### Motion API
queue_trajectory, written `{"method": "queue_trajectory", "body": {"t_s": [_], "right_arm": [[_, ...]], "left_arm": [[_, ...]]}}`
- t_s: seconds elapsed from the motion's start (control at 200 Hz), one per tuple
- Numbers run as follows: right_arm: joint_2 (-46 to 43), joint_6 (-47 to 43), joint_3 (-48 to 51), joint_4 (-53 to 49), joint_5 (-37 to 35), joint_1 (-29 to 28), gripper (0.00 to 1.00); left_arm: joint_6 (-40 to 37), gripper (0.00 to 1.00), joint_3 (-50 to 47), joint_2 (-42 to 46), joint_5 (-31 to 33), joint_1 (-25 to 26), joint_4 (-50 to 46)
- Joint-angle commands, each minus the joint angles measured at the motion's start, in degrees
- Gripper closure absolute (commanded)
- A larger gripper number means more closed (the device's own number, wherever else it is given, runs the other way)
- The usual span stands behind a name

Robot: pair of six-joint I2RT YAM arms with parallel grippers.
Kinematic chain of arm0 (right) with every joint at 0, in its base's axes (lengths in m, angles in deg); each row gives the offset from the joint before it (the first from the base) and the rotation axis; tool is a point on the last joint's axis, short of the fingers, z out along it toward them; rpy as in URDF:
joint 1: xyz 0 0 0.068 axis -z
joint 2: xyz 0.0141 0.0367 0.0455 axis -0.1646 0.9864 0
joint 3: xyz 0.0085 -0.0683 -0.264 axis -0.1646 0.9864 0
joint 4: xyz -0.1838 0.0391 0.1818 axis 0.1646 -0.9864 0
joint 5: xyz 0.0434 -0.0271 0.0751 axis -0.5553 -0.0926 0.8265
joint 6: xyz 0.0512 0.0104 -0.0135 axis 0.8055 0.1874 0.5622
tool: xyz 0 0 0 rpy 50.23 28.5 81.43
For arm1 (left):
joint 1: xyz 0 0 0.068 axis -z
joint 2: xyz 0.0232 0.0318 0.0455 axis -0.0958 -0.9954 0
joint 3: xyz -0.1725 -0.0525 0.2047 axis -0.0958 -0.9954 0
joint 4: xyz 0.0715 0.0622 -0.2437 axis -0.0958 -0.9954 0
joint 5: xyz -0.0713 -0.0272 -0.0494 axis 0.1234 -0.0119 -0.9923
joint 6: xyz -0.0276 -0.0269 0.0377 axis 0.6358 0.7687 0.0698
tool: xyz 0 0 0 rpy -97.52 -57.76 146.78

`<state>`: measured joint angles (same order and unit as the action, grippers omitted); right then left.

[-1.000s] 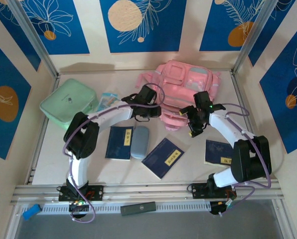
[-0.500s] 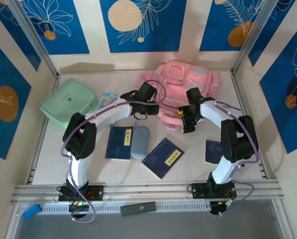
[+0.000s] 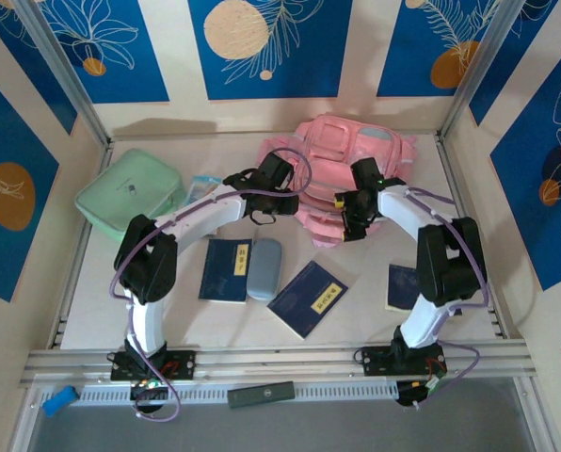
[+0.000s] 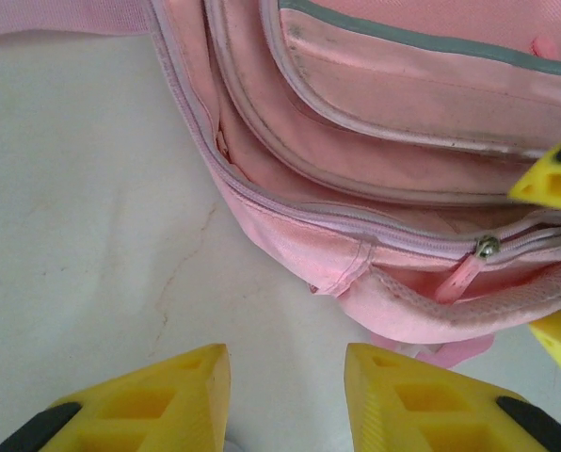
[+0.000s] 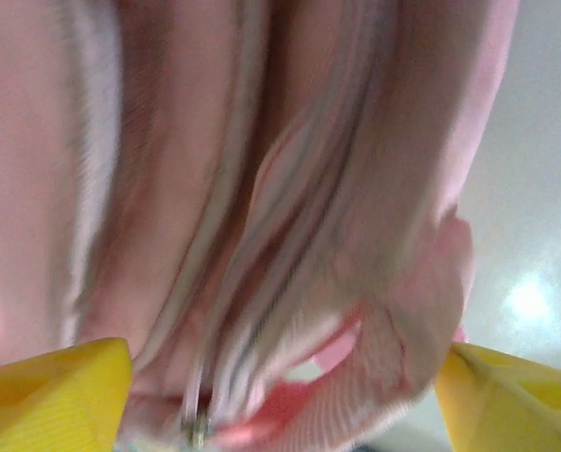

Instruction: Pack the student bag

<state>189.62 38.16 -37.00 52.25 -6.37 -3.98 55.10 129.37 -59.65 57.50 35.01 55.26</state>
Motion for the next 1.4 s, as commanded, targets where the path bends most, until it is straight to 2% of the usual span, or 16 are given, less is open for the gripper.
{"method": "queue_trajectory", "body": {"t_s": [0.0,0.05,0.16,0.195,0.345,0.435,0.54,0.73,0.945,1.095,1.24,1.396], "right_arm": [[3.5,0.3,-0.6,-0.4,0.7,0.1,0.28],[4.9,-1.2,-0.8,0.7,1.7,0.7,0.33],[5.5,-4.5,-1.6,0.2,2.5,1.1,0.53],[4.5,-5.7,-1.3,0.8,1.4,0.8,0.61],[-0.5,-12.3,0.4,6.5,0.4,0.8,0.83],[-3.7,-17.3,1.8,11.7,1.5,1.6,0.9],[-6.7,-23.6,1.6,14.5,3.6,2.0,0.94],[-10.5,-30.5,1.8,15.7,6.2,1.7,0.95],[-12.6,-33.7,0.6,13.2,6.3,0.8,0.95],[-13.1,-33.3,1.8,15.3,9.1,1.1,0.94],[-16.2,-32.9,2.7,14.0,7.6,2.5,0.94],[-20.0,-32.8,10.6,26.0,14.4,6.4,0.94]], "left_arm": [[-1.0,0.62,1.4,1.8,-0.1,-0.5,-1.5],[-1.4,0.62,1.8,1.8,-0.8,-0.6,-2.0],[-2.9,0.62,2.2,2.2,-2.0,-0.6,-2.5],[-3.7,0.62,2.3,2.3,-2.8,-0.5,-2.5],[-6.9,0.66,1.9,3.6,-7.4,-0.3,-2.2],[-8.1,0.66,-1.8,6.4,-9.4,0.1,2.5],[-9.5,0.65,-6.2,9.2,-12.5,0.6,10.2],[-16.4,0.64,-3.0,6.5,-18.4,2.4,11.1],[-24.4,0.61,1.1,2.5,-19.2,5.3,12.5],[-26.0,0.61,4.8,-2.7,-18.2,5.3,12.2],[-20.0,0.63,-0.8,-4.0,-18.6,5.2,20.0],[-8.8,0.68,-7.1,-5.3,-24.2,5.8,36.4]]}}
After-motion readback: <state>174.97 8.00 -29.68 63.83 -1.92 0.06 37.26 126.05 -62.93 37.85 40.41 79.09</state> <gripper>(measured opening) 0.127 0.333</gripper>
